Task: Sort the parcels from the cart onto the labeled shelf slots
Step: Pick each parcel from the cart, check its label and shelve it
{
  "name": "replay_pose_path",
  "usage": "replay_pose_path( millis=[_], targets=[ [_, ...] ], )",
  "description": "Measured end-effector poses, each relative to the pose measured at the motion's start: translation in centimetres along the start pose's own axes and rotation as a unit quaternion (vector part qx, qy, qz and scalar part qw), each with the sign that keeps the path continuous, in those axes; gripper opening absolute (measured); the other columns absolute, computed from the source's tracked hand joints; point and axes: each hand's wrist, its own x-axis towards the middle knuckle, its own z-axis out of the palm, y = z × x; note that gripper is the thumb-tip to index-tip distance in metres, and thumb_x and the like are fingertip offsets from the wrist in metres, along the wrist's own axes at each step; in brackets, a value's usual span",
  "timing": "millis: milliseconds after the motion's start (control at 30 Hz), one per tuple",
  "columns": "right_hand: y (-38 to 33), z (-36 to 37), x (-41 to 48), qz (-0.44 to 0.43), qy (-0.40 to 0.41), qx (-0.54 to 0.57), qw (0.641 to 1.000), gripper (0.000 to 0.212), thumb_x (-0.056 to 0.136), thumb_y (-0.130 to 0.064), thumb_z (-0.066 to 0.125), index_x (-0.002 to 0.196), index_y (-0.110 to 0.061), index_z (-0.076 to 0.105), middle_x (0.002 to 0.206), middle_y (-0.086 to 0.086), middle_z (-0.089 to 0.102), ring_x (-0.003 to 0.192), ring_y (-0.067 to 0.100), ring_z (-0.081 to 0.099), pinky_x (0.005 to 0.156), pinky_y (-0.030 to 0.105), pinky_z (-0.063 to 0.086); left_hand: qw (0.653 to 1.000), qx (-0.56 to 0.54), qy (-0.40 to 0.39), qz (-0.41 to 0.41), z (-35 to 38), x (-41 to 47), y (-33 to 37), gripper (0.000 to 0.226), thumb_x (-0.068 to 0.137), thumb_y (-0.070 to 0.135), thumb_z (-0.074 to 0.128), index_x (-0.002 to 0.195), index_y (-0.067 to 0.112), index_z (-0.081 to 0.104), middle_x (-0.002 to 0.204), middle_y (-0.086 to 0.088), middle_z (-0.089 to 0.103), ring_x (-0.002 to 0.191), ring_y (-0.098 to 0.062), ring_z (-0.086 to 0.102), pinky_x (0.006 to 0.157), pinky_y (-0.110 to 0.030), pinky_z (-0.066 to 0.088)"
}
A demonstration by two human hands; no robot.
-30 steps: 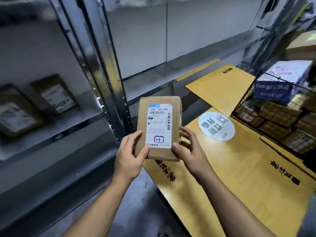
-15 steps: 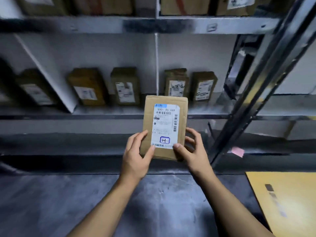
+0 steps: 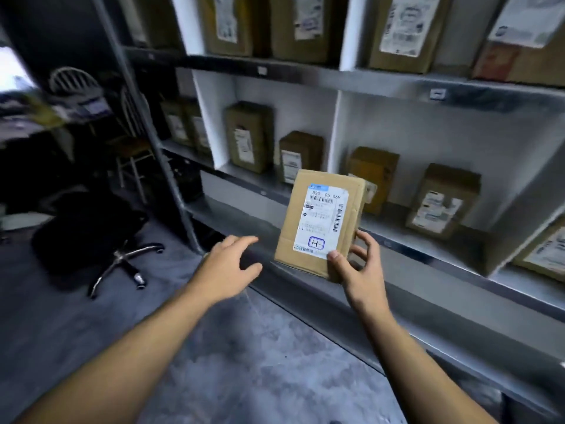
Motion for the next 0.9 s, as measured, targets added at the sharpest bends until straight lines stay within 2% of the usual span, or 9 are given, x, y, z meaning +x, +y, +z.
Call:
replay_pose_path(
  millis=[100, 200, 300, 367, 433, 567, 700, 833, 900],
  targets=[
    [-1.4, 4.8, 2.8, -0.030, -0.031, -0.001, 0.999, 0.061, 0.085, -0.025, 0.077, 0.133, -0.040, 0.042, 0.130, -0.004, 0.057, 0.108, 0.011, 0.061, 0.094, 0.047, 0.056, 0.997, 0.063, 0.016, -0.043, -3.7, 1.8, -3.8, 0.058, 0.083, 0.049, 0.055, 0.138, 0.031, 0.046, 0.132, 0.002, 0.051, 0.123, -0.024, 0.048, 0.103, -0.042, 0.041],
    [-2.7, 9.5, 6.3, -0.058, -0.059, 0.003, 0.997, 0.061, 0.086, -0.025, 0.076, 0.134, -0.040, 0.042, 0.126, -0.008, 0.055, 0.113, 0.013, 0.060, 0.094, 0.045, 0.056, 0.990, 0.113, 0.051, -0.069, -7.4, 4.1, -6.4, 0.056, 0.086, 0.047, 0.053, 0.139, 0.033, 0.044, 0.134, 0.002, 0.050, 0.123, -0.025, 0.047, 0.102, -0.042, 0.040],
    [-4.4, 14.2, 10.4, -0.101, -0.074, -0.003, 0.992, 0.061, 0.086, -0.026, 0.076, 0.134, -0.041, 0.041, 0.131, -0.005, 0.054, 0.118, 0.015, 0.057, 0.097, 0.039, 0.053, 0.984, 0.131, 0.088, -0.082, -10.8, 7.4, -8.4, 0.053, 0.090, 0.042, 0.054, 0.140, 0.032, 0.042, 0.137, 0.001, 0.048, 0.125, -0.025, 0.045, 0.103, -0.043, 0.039],
    [-5.8, 17.4, 13.4, -0.125, -0.076, -0.004, 0.989, 0.060, 0.086, -0.027, 0.076, 0.132, -0.044, 0.041, 0.131, -0.007, 0.054, 0.116, 0.009, 0.056, 0.099, 0.038, 0.052, 0.982, 0.132, 0.105, -0.083, -13.0, 10.3, -9.5, 0.051, 0.091, 0.042, 0.053, 0.140, 0.032, 0.042, 0.136, 0.000, 0.049, 0.125, -0.025, 0.045, 0.103, -0.045, 0.038],
    [-7.3, 20.4, 16.6, -0.145, -0.076, 0.002, 0.986, 0.061, 0.087, -0.025, 0.076, 0.134, -0.041, 0.041, 0.126, -0.011, 0.054, 0.112, 0.004, 0.056, 0.099, 0.040, 0.052, 0.980, 0.142, 0.117, -0.075, -15.0, 13.5, -10.8, 0.051, 0.091, 0.042, 0.052, 0.140, 0.033, 0.041, 0.136, 0.000, 0.049, 0.125, -0.025, 0.045, 0.104, -0.045, 0.037],
    [-10.1, 26.1, 23.3, -0.182, -0.084, -0.013, 0.980, 0.064, 0.084, -0.037, 0.076, 0.135, -0.047, 0.039, 0.133, -0.009, 0.054, 0.119, 0.011, 0.056, 0.100, 0.048, 0.051, 0.972, 0.179, 0.135, -0.072, -19.1, 19.3, -13.8, 0.050, 0.091, 0.041, 0.051, 0.140, 0.033, 0.042, 0.139, 0.000, 0.047, 0.125, -0.025, 0.045, 0.105, -0.043, 0.037],
    [-13.1, 32.3, 28.6, -0.212, -0.092, 0.011, 0.973, 0.063, 0.082, -0.036, 0.078, 0.133, -0.045, 0.043, 0.131, -0.009, 0.057, 0.118, 0.010, 0.058, 0.102, 0.045, 0.050, 0.967, 0.174, 0.162, -0.092, -22.9, 23.4, -17.7, 0.052, 0.091, 0.042, 0.051, 0.141, 0.033, 0.041, 0.139, 0.001, 0.048, 0.125, -0.024, 0.045, 0.105, -0.042, 0.037],
    [-14.3, 38.0, 32.0, -0.213, -0.101, 0.021, 0.972, 0.066, 0.073, -0.050, 0.078, 0.129, -0.052, 0.043, 0.126, -0.007, 0.060, 0.115, 0.015, 0.061, 0.099, 0.047, 0.052, 0.965, 0.169, 0.180, -0.092, -25.7, 26.8, -21.3, 0.051, 0.092, 0.041, 0.052, 0.140, 0.031, 0.043, 0.137, -0.001, 0.049, 0.124, -0.026, 0.046, 0.103, -0.041, 0.038],
    [-14.8, 40.8, 33.5, -0.225, -0.097, 0.020, 0.969, 0.065, 0.073, -0.051, 0.077, 0.128, -0.053, 0.042, 0.128, -0.005, 0.059, 0.117, 0.017, 0.060, 0.100, 0.048, 0.051, 0.964, 0.161, 0.190, -0.091, -27.1, 28.9, -23.3, 0.049, 0.092, 0.040, 0.052, 0.140, 0.030, 0.044, 0.137, -0.002, 0.049, 0.125, -0.026, 0.046, 0.103, -0.041, 0.039]
  ],
)
